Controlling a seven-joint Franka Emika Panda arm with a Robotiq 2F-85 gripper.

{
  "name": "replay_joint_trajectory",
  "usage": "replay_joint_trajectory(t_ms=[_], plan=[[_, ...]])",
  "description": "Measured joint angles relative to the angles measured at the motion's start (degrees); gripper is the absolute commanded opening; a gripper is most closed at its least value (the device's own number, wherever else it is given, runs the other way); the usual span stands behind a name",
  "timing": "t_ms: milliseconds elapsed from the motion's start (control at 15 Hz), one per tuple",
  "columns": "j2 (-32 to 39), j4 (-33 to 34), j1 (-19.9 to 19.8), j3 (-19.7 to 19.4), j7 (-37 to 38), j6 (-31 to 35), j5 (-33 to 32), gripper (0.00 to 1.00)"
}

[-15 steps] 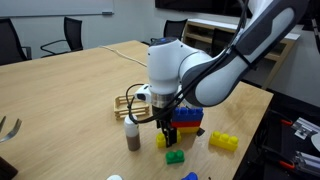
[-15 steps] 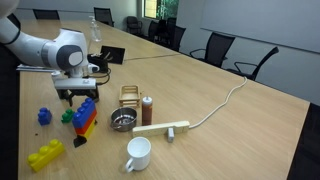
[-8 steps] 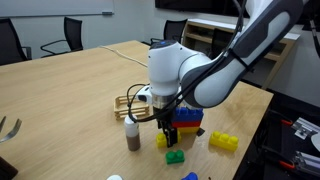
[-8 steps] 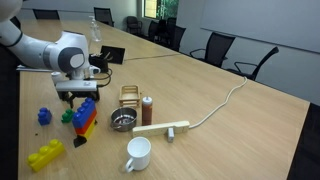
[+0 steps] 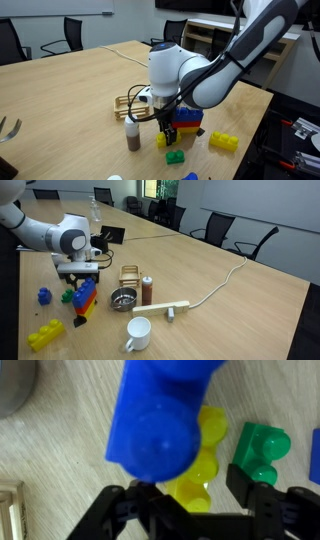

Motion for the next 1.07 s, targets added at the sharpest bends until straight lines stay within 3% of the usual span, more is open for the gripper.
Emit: replay_joint_trajectory(t_ms=[200, 267, 333, 1067], plan=[[0.00, 0.05, 0.00, -0.13, 0.12, 0.00, -0.02, 0.25], [0.00, 0.05, 0.00, -0.17, 0.17, 0.00, -0.03, 0.23], [0.00, 0.05, 0.00, -0.19, 0.26, 0.00, -0.03, 0.13], [-1.13, -0.02, 0.36, 2.28, 2.66, -0.06, 0.53, 0.10]])
